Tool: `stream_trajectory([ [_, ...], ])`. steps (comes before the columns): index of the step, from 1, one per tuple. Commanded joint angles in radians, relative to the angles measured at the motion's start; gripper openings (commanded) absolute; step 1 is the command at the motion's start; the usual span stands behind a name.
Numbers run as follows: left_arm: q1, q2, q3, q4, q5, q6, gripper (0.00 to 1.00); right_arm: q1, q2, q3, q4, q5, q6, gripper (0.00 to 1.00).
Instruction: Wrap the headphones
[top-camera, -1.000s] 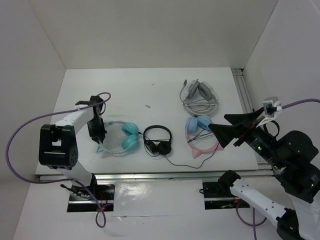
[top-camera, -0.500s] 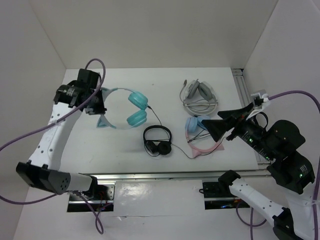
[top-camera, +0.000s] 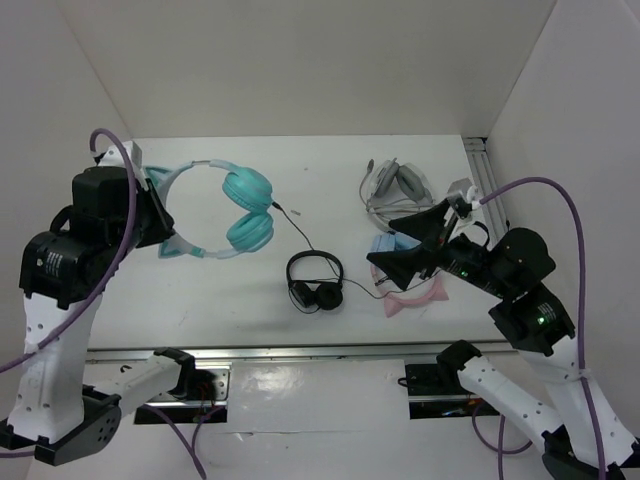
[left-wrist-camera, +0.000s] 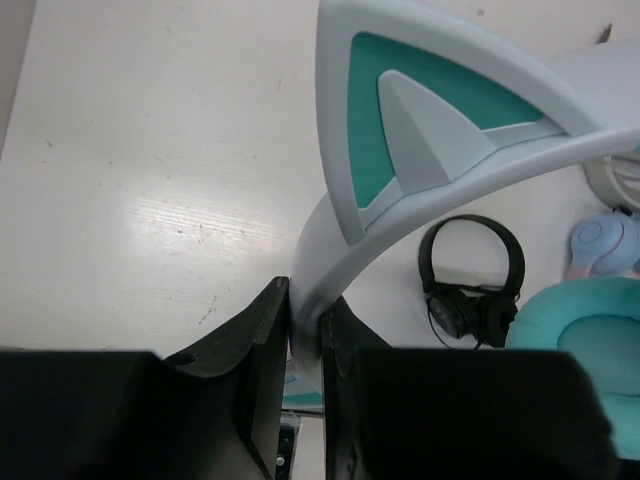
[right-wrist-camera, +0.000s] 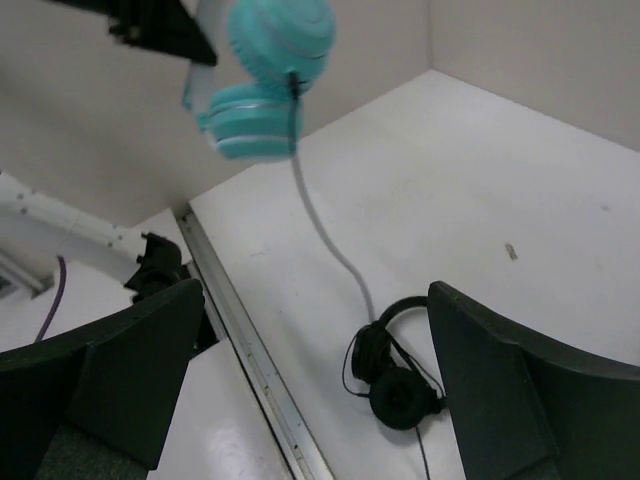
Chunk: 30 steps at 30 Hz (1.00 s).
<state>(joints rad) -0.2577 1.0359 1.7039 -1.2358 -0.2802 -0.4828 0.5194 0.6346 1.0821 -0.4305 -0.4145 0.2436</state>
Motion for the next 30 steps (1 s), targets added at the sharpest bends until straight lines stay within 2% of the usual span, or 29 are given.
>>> stream_trajectory([
  [1, 0.015, -0.011, 0.068, 0.093, -0.074, -0.073, 0.00, -0.022, 0.004, -0.112, 0.313, -0.326, -0.075, 1.00],
  [2, 0.015, 0.004, 0.088, 0.093, -0.085, -0.073, 0.00, -0.022, -0.019, -0.161, 0.516, -0.337, -0.032, 1.00],
  [4, 0.025, 0.033, 0.169, 0.052, -0.105, -0.062, 0.00, -0.022, -0.019, -0.284, 0.703, -0.346, 0.079, 1.00],
  [5, 0.034, 0.050, 0.196, 0.042, -0.105, -0.062, 0.00, -0.022, -0.007, -0.293, 0.746, -0.346, 0.080, 1.00],
  [9, 0.044, 0.082, 0.302, 0.033, -0.087, -0.020, 0.00, 0.010, 0.181, -0.252, 0.708, -0.305, -0.039, 0.98],
  [10, 0.044, 0.082, 0.315, 0.023, -0.073, -0.011, 0.00, 0.060, 0.206, -0.231, 0.698, -0.226, -0.097, 0.98],
  [17, 0.044, 0.046, 0.327, 0.022, -0.028, -0.011, 0.00, 0.303, 0.465, -0.076, 0.647, 0.046, -0.314, 0.95],
  [19, 0.044, 0.020, 0.327, 0.022, -0.014, -0.011, 0.00, 0.358, 0.505, -0.065, 0.662, 0.124, -0.354, 0.93],
  [22, 0.044, -0.010, 0.318, 0.022, -0.039, -0.020, 0.00, 0.431, 0.543, -0.089, 0.731, 0.335, -0.414, 0.92],
  [25, 0.034, -0.036, 0.318, 0.013, -0.065, -0.020, 0.00, 0.432, 0.553, -0.090, 0.753, 0.349, -0.414, 0.86],
  [30, 0.034, -0.036, 0.318, 0.013, -0.103, -0.020, 0.00, 0.432, 0.547, -0.080, 0.687, 0.263, -0.414, 0.86],
])
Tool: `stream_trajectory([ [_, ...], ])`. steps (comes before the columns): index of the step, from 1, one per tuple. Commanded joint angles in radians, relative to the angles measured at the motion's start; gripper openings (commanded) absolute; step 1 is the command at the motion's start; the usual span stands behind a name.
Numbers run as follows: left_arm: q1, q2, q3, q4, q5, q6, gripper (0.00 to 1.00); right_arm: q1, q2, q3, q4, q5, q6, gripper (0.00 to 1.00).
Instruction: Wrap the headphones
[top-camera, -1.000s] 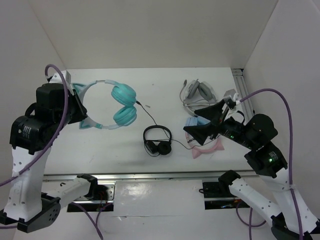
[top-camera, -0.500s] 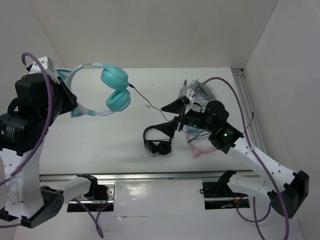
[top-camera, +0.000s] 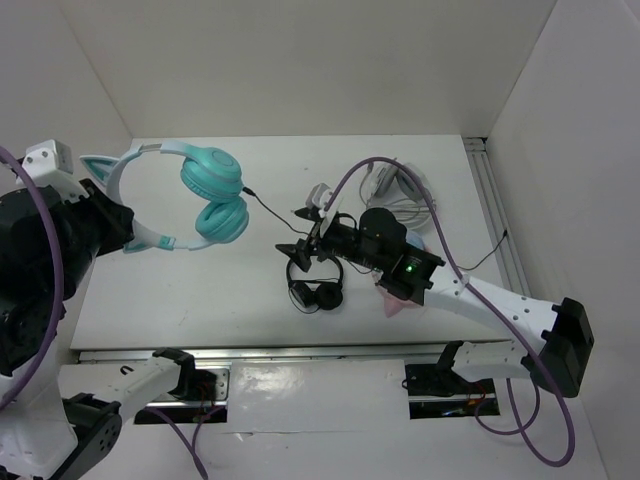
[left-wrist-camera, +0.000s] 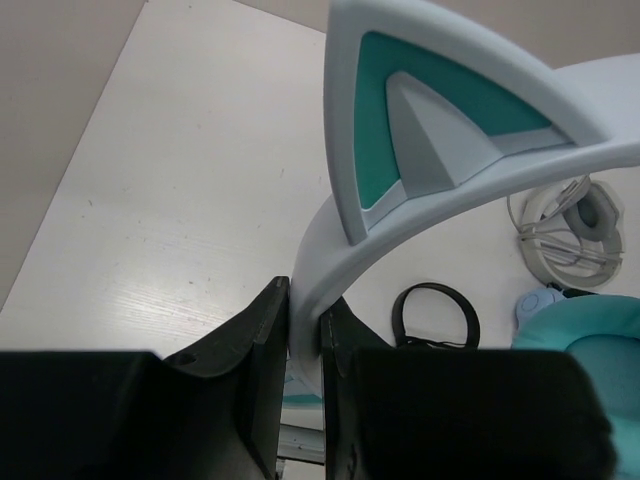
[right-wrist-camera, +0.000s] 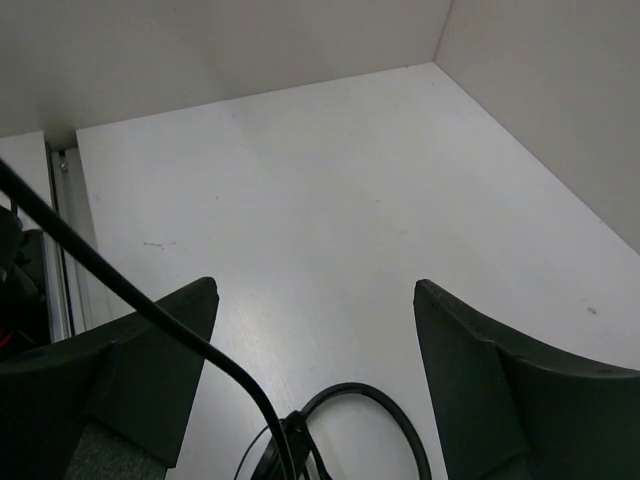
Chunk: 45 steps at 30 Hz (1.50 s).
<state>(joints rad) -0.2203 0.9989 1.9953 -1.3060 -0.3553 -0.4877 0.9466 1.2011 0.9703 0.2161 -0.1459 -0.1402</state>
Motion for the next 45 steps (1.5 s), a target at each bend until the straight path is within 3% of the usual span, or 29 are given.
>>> stream_trajectory([
  [1, -0.004, 0.001, 0.026, 0.083, -0.028, -0.015, 0.00, 0.020, -0.029, 0.031, 0.060, 0.012, -0.030, 0.86],
  [2, -0.004, 0.010, 0.037, 0.083, -0.028, -0.015, 0.00, 0.020, -0.029, 0.015, 0.060, 0.032, -0.039, 0.83],
  [5, -0.004, 0.010, 0.059, 0.073, -0.062, -0.034, 0.00, 0.000, -0.015, 0.004, 0.036, 0.065, -0.039, 0.61],
  [7, -0.004, 0.010, 0.074, 0.063, -0.108, -0.043, 0.00, -0.026, -0.015, -0.034, 0.035, 0.074, -0.030, 0.32],
  [13, -0.004, 0.001, 0.096, 0.063, -0.154, -0.061, 0.00, -0.077, -0.051, -0.142, 0.149, -0.037, 0.042, 0.32],
  [25, -0.004, -0.017, 0.171, 0.044, -0.215, -0.126, 0.00, -0.112, -0.038, -0.208, 0.174, 0.006, 0.063, 0.36],
  [29, -0.004, -0.017, 0.192, 0.034, -0.250, -0.135, 0.00, -0.152, -0.038, -0.271, 0.186, 0.006, 0.097, 0.51],
  [33, -0.004, 0.001, 0.212, 0.045, -0.251, -0.135, 0.00, -0.189, -0.018, -0.306, 0.222, -0.004, 0.119, 0.52],
  [35, -0.004, 0.001, 0.221, 0.045, -0.241, -0.135, 0.00, -0.189, -0.018, -0.306, 0.244, -0.004, 0.129, 0.43],
  [39, -0.004, 0.010, 0.197, 0.054, -0.258, -0.124, 0.00, -0.180, -0.023, -0.303, 0.255, 0.070, 0.157, 0.02],
  [41, -0.004, 0.010, 0.145, 0.077, -0.293, -0.103, 0.00, -0.163, -0.052, -0.286, 0.214, 0.129, 0.157, 0.00],
  [44, -0.013, 0.010, -0.002, 0.129, -0.410, -0.052, 0.00, -0.050, -0.095, -0.219, 0.099, 0.314, 0.136, 0.00],
  [45, -0.013, 0.010, -0.041, 0.129, -0.444, -0.052, 0.00, -0.019, -0.106, -0.179, 0.068, 0.441, 0.126, 0.00],
])
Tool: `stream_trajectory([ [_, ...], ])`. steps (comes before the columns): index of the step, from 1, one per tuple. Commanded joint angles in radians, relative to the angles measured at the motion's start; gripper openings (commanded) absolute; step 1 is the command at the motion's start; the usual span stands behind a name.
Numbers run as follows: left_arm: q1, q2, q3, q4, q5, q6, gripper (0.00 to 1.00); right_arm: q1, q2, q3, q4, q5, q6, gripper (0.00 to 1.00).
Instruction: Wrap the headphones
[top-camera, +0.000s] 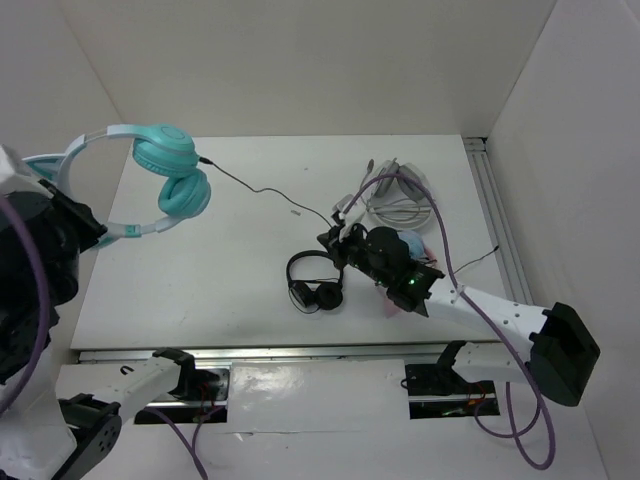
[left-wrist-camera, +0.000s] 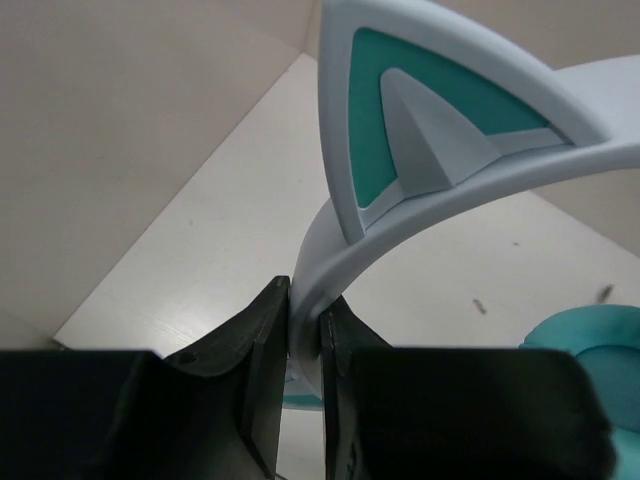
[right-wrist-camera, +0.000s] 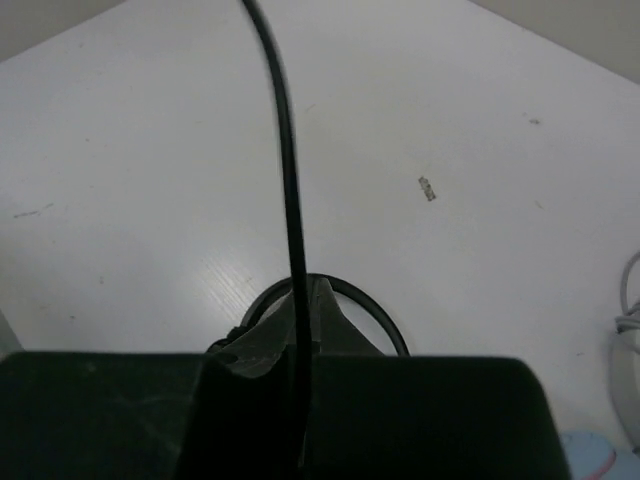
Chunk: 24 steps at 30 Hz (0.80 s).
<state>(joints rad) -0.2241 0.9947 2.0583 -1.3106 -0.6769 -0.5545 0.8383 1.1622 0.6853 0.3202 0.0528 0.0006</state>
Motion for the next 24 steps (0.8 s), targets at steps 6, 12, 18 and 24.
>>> stream_trajectory([
  [6, -0.030, 0.024, -0.454, 0.304, -0.136, 0.074, 0.00, 0.345, -0.101, 0.290, -0.280, 0.736, -0.144, 0.00],
  [12, -0.142, 0.099, -0.628, 0.428, -0.052, 0.171, 0.00, 0.536, -0.088, 0.456, -0.435, 0.930, -0.287, 0.00],
  [18, -0.359, 0.165, -0.773, 0.530, -0.076, 0.271, 0.00, 0.570, -0.101, 0.554, -0.576, 0.719, -0.369, 0.00],
  [24, -0.526, 0.142, -0.819, 0.562, 0.020, 0.396, 0.00, 0.570, -0.136, 0.597, -0.576, 0.739, -0.438, 0.00],
])
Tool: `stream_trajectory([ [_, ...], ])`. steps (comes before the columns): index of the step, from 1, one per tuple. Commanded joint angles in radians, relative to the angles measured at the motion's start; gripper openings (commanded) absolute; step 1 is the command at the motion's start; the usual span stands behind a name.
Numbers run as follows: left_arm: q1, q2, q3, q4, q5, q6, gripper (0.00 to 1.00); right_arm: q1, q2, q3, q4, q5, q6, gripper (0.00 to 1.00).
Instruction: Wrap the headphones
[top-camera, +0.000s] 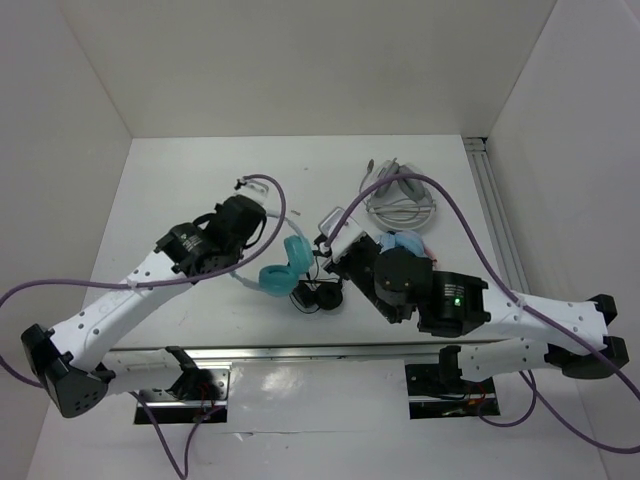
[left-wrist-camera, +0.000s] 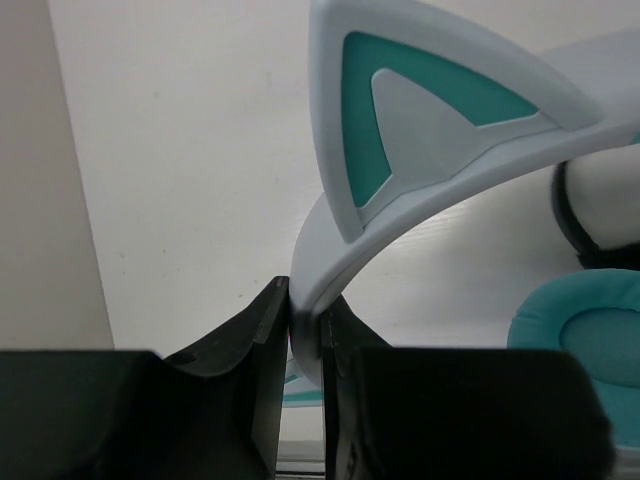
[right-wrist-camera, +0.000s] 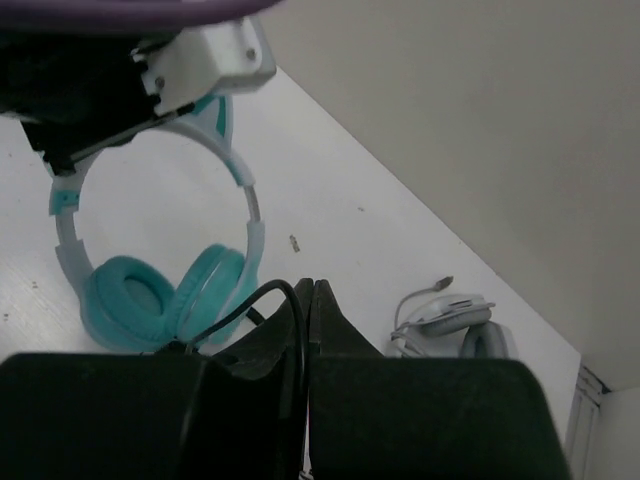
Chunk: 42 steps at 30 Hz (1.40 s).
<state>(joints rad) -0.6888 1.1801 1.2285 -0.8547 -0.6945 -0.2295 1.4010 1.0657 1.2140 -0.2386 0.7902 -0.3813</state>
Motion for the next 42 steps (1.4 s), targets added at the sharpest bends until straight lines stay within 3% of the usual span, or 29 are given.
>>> stream_trajectory([
  [1, -0.084, -0.054, 0.011, 0.106, 0.068, 0.084, 0.00, 0.007, -0.039, 0.082, -0.028, -0.011, -0.056, 0.00],
  [7, -0.317, -0.105, 0.012, 0.105, 0.170, 0.108, 0.00, -0.003, -0.021, 0.061, -0.021, -0.016, -0.074, 0.00],
  [11, -0.376, -0.114, 0.061, 0.095, 0.275, 0.120, 0.00, -0.062, -0.021, 0.027, 0.016, -0.058, -0.065, 0.00],
  [22, -0.376, -0.240, 0.103, 0.095, 0.441, 0.110, 0.00, -0.316, 0.022, -0.059, 0.130, -0.080, 0.004, 0.00],
  [28, -0.376, -0.318, 0.135, 0.077, 0.418, 0.090, 0.00, -0.431, 0.033, -0.085, 0.179, -0.101, 0.077, 0.00],
  [38, -0.376, -0.490, 0.146, 0.186, 0.470, 0.004, 0.00, -0.473, 0.042, -0.145, 0.214, -0.257, 0.154, 0.00],
  [42, -0.376, -0.487, 0.192, 0.188, 0.526, -0.017, 0.00, -0.473, 0.020, -0.176, 0.249, -0.328, 0.176, 0.03],
])
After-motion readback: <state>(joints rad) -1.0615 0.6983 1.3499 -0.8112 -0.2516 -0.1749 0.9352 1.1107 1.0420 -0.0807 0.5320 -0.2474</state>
